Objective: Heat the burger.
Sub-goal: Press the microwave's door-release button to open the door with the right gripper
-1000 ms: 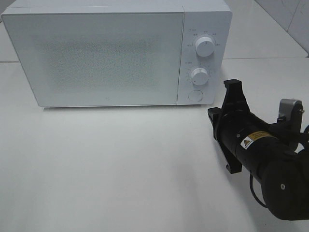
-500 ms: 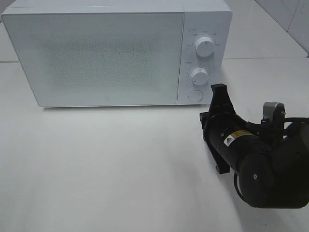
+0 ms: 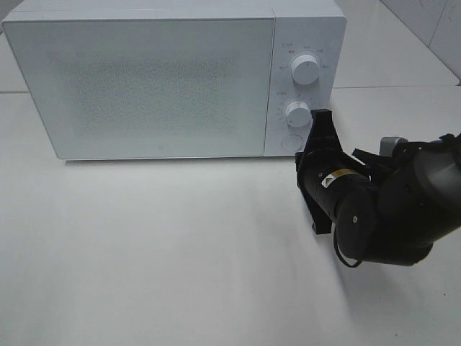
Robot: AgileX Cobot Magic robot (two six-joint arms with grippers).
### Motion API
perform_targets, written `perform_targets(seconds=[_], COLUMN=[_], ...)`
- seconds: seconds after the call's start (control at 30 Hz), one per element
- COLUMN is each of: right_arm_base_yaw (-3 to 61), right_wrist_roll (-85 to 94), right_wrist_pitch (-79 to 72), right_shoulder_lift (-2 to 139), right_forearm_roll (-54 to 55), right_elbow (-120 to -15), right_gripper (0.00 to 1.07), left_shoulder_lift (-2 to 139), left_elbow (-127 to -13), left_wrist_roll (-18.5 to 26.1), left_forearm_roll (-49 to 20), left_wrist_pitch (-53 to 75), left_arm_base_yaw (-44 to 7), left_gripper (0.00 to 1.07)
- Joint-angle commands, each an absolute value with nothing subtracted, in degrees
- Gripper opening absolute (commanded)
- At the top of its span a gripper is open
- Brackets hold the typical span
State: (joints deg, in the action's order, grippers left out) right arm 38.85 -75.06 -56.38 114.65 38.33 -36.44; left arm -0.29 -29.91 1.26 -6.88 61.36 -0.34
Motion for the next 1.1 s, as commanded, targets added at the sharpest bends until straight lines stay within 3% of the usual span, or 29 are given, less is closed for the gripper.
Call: perform_targets(seconds=[0.03,1.1], right_arm_base_yaw=[37.1,31.5], right_wrist_roll=[-74.8,-76.9], right_wrist_pitch=[-55.3,-51.5], right_shoulder_lift=[115.6,122.5], right_forearm_roll=[36.8,32.9], right_elbow=[-38.8,-48.1], right_gripper=[0.0,0.0], left_shoulder_lift=[-0.6,-0.6], left_elbow=[-29.6,-29.6], left_wrist_roll=[1.4,1.4], left_forearm_roll=[-7.5,-7.5], left_wrist_pitch=[61.4,61.4], left_arm_base_yaw=[-0.3,-0.3], left_gripper=[0.82,0.82])
